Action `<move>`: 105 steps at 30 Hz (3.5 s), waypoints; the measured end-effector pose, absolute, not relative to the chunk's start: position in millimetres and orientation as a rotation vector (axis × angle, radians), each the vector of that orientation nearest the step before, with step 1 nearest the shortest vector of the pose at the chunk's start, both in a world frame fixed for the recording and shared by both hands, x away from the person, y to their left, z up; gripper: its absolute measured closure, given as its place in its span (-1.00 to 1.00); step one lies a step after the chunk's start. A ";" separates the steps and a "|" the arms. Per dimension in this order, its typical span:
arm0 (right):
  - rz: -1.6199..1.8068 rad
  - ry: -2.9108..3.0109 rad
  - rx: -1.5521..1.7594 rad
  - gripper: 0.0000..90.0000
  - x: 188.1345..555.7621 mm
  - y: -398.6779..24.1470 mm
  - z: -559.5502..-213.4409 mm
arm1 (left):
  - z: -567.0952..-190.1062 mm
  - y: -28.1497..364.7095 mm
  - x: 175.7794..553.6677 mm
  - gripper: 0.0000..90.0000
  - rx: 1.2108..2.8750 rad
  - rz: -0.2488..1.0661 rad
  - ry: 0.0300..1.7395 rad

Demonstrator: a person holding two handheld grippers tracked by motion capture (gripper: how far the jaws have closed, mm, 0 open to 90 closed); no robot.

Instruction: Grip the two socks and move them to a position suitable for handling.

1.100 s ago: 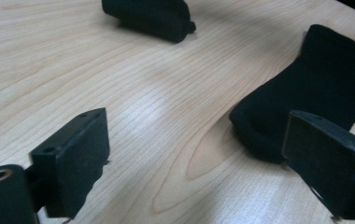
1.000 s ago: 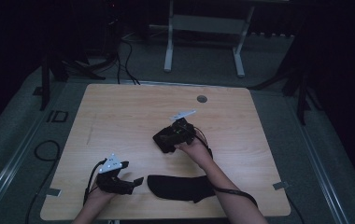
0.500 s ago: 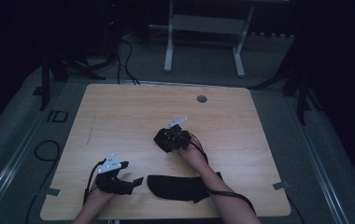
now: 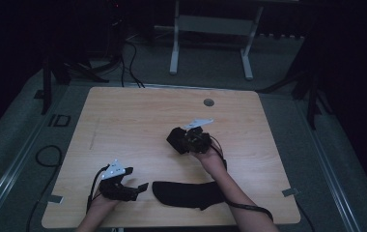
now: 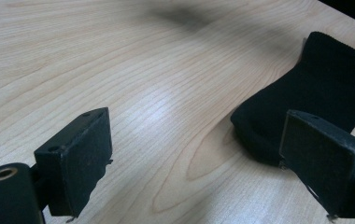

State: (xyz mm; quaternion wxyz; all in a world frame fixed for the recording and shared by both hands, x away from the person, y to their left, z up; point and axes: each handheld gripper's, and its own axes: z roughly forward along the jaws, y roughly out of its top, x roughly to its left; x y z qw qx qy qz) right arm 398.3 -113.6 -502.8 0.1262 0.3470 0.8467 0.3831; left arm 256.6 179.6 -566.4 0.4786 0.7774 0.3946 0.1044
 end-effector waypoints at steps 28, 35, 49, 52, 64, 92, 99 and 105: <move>0.951 2.397 1.223 0.05 365.2 -184.1 -552.0 | -567.6 175.8 256.8 -0.79 1.896 0.249 0.964; 1.043 2.301 1.177 -0.17 362.7 -194.9 -513.9 | -567.5 176.7 257.9 -0.79 1.891 0.253 0.968; 0.881 2.488 1.108 -0.06 375.4 -172.0 -553.5 | -567.6 173.8 258.9 -0.75 1.903 0.244 0.948; 0.882 2.500 1.073 0.36 372.4 -170.2 -551.8 | -568.3 171.9 260.7 -0.72 1.911 0.232 0.943; 1.128 2.501 0.967 0.75 349.6 -163.6 -506.6 | -551.8 147.1 284.9 -0.20 1.961 0.263 0.894; 1.689 2.676 0.849 0.73 319.9 -162.7 -468.2 | -512.1 82.9 285.0 0.95 1.887 0.227 0.417; 1.656 2.615 0.914 0.71 326.0 -171.5 -469.8 | -511.0 89.1 287.7 1.00 1.922 0.254 0.464; 1.587 2.537 1.031 0.76 335.6 -187.6 -476.0 | -517.9 104.7 297.0 1.00 1.946 0.271 0.582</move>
